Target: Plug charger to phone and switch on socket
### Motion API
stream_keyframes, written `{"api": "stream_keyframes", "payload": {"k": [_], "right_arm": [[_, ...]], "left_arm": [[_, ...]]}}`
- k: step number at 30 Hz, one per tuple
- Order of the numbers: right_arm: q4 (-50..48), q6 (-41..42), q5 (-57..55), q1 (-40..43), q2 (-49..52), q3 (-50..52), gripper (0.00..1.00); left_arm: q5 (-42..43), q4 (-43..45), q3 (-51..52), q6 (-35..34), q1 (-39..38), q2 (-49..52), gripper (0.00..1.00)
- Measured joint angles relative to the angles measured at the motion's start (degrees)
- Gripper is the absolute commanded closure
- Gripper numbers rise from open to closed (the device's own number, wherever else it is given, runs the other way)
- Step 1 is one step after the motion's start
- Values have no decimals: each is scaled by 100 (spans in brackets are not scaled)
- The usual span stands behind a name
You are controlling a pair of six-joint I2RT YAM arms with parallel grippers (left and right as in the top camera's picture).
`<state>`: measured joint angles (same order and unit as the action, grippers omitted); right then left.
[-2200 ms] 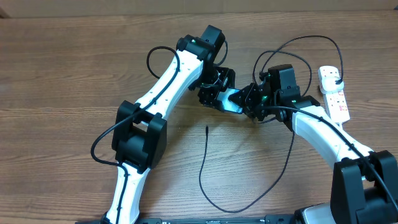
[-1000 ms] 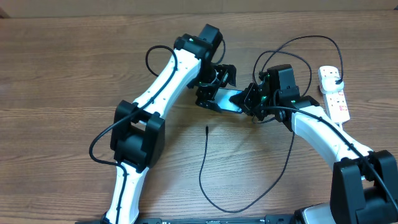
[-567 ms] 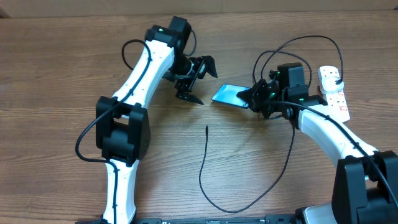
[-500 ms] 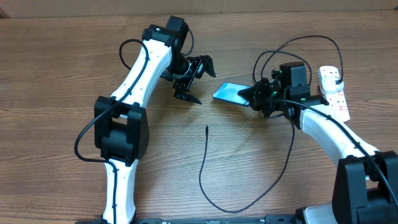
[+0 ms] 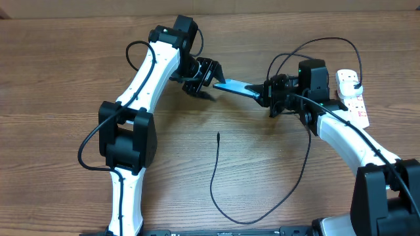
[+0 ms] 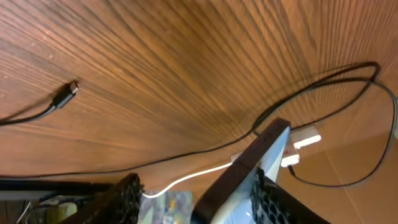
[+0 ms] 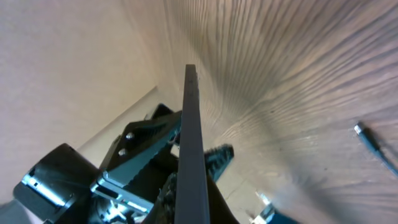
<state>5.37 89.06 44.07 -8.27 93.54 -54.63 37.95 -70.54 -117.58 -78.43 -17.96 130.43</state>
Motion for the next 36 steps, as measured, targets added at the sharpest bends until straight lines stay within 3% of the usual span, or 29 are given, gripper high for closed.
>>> {"api": "stream_keyframes", "payload": {"k": [7,25,36], "right_arm": [[-66,522,164,0,2,0,96],[-76,2684,315,-2,2,0,96],[-133,2688,354,-2,2,0,96]], "left_arm": [[2,125,-7,-59,-7,0,0],[-184,662,-11,-452,-85,0,0],[-319,953,-11,-776,-420,0,0]]}}
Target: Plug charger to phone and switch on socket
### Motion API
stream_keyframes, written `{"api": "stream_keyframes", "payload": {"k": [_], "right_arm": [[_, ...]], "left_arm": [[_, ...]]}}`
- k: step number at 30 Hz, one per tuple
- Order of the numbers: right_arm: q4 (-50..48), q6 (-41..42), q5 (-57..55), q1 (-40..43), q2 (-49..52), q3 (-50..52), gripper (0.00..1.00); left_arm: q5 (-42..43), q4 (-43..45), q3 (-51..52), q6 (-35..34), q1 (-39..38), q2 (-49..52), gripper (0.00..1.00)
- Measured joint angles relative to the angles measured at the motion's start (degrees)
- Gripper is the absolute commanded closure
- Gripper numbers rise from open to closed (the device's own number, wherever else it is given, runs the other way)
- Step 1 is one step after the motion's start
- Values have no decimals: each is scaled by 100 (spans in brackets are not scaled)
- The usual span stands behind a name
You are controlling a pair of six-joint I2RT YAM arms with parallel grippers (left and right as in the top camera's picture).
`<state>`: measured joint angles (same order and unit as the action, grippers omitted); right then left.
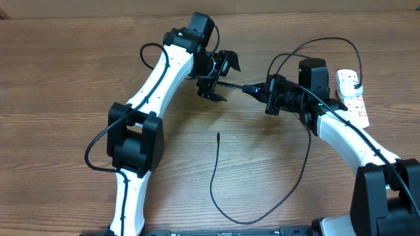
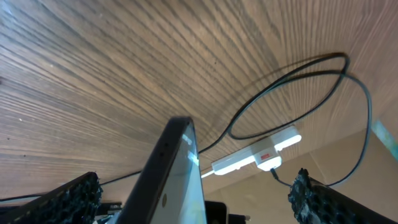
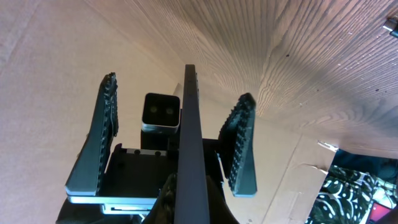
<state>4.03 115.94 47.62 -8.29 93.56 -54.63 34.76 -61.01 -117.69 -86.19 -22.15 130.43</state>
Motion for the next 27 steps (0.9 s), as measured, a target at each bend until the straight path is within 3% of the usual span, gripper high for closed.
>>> {"api": "stream_keyframes", "payload": {"k": [5,7,9,11,25,27], "right_arm": [[2,-2,-2,0,0,0,96],[0,0,-4,0,0,0,96],[4,0,-7,0,0,0,96],[2,0,-11,0,0,0,96],[-42,2,-66,2,0,0,96],[-61,0,-96,7,0,0,96]], "left_arm": [[-79,-2,0,-50,-11,0,2],[-107,-7,0,-66,-11,0,14],[-125,-17,0,-103,-11,0,32],[-142,-20,0,-94,-11,0,41],[-192,-24,0,-120,-11,0,77],[-203,-26,0,-116,-11,0,79]]}}
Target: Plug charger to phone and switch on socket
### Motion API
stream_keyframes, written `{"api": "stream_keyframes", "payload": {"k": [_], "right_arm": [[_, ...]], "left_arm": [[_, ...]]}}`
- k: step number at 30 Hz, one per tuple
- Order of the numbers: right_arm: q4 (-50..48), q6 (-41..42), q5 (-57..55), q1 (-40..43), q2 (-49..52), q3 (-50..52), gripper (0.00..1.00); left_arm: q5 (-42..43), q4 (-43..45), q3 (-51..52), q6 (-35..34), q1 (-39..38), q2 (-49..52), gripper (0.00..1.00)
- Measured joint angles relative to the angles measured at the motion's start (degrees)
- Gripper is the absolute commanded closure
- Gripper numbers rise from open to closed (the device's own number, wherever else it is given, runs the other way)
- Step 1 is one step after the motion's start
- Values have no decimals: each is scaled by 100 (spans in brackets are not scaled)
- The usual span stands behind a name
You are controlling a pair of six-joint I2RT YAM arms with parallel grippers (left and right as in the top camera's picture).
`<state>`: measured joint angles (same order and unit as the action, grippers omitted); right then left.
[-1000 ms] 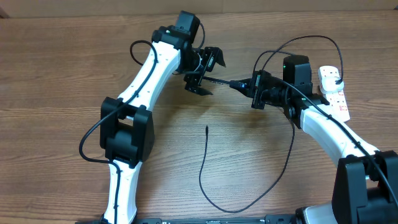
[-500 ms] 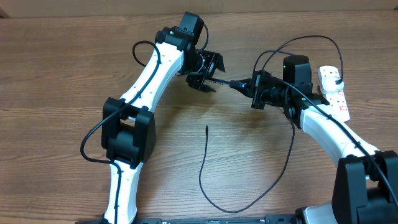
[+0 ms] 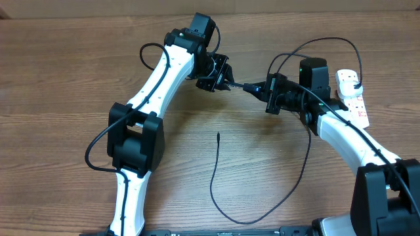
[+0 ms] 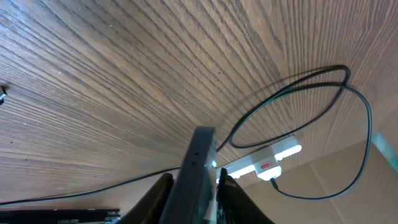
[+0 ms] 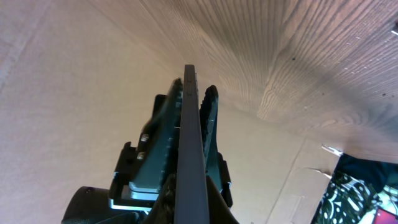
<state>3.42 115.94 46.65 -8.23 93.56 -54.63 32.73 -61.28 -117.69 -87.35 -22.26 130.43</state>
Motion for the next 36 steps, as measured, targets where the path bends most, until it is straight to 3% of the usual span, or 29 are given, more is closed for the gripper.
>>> {"api": "stream_keyframes", "payload": {"k": [8,24,36], "right_arm": [[-11,2,-39,33,0,0,96],[-378,-2,-98,35,59,0,96],[-1213,2,-435,63,114,4,96]], "left_arm": [[20,92,0,-85,-2,0,95],[22,282,-13,-76,-4,0,96],[76,1257,-59,186,17,-15,96]]}}
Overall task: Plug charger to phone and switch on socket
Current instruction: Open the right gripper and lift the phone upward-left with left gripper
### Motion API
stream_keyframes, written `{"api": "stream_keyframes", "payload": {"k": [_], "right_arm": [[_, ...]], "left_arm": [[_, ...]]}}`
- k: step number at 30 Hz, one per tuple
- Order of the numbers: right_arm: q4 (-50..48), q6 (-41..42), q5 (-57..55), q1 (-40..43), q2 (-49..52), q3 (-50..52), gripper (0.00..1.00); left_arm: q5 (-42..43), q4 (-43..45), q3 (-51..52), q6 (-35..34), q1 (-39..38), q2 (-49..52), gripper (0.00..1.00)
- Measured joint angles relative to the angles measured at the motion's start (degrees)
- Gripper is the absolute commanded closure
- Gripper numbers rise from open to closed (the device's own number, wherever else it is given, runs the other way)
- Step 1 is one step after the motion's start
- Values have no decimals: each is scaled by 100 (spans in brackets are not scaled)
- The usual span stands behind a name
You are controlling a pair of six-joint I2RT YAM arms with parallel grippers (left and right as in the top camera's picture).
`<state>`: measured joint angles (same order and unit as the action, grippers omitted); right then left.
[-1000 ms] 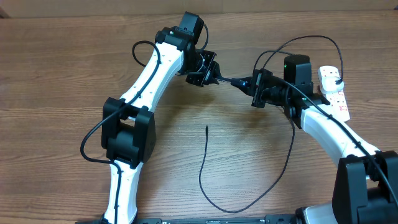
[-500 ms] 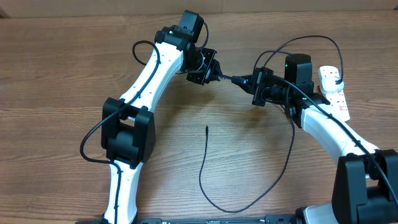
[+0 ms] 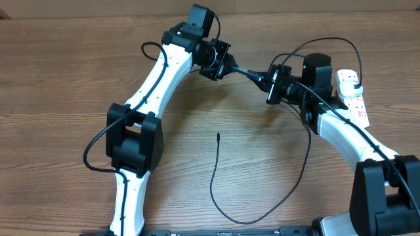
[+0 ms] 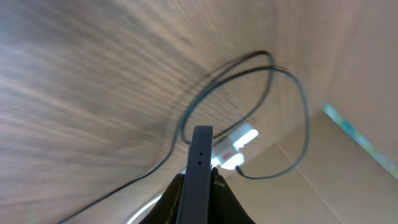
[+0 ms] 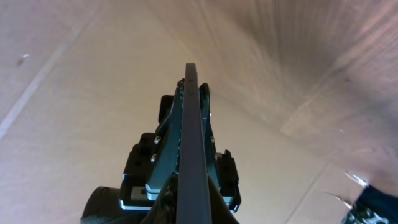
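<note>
A dark phone [image 3: 249, 74] hangs edge-on above the table, gripped at both ends. My left gripper [image 3: 226, 66] is shut on its left end and my right gripper [image 3: 270, 84] on its right end. In the left wrist view the phone's edge [image 4: 200, 155] rises between the closed fingers of the left gripper [image 4: 200, 190]. It shows the same way [image 5: 188, 124] in my right gripper [image 5: 189, 196]. The black charger cable [image 3: 215, 190] lies on the table with its free plug tip [image 3: 218, 135] below the phone. The white socket strip [image 3: 351, 92] lies at far right.
The cable runs from the strip in a loop [image 3: 315, 49] behind my right arm and curves across the front of the wooden table [image 3: 65, 78]. The strip also shows blurred in the left wrist view [image 4: 239, 144]. A cardboard wall lines the far edge.
Both grippers, still shut on the phone, have shifted a little toward the far edge of the table. The phone now slants from upper left down to the right. Both wrist views are blurred.
First my right gripper alone held the phone, with the left gripper open beside its free end. Then the open left fingers straddled that end. Then they were shut on it. Now both hold the phone, slightly farther back. The cable and strip have stayed put.
</note>
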<state>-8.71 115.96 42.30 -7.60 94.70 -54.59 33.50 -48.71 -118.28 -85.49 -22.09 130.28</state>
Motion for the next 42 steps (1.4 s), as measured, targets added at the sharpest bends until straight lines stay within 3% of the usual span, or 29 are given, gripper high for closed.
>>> {"api": "stream_keyframes", "payload": {"k": [10,11,14,22,26,31,35,38,42], "right_arm": [[-415,-2,-313,26,4,0,96],[-444,-2,-319,35,2,0,95],[-474,0,-284,37,4,0,79],[-459,-2,173,-4,2,0,77],[-459,-2,339,-17,0,-2,57],[-466,-2,549,-66,-2,-2,1],[-470,-136,643,-70,-2,-2,0],[-470,-787,769,-70,-2,-2,0],[-466,-1910,907,-70,-2,-2,0]], "left_arm": [[103,815,-7,476,4,-13,96],[109,876,-7,496,2,-13,96],[153,988,-7,625,2,-13,96],[188,1082,-7,1062,-7,-13,96],[177,1104,-7,1123,-7,-11,96],[160,1108,-7,1224,-4,-7,96],[181,1108,-7,1246,59,-7,96],[293,1108,-7,1401,162,-7,96],[586,1104,-7,2094,452,-7,96]]}}
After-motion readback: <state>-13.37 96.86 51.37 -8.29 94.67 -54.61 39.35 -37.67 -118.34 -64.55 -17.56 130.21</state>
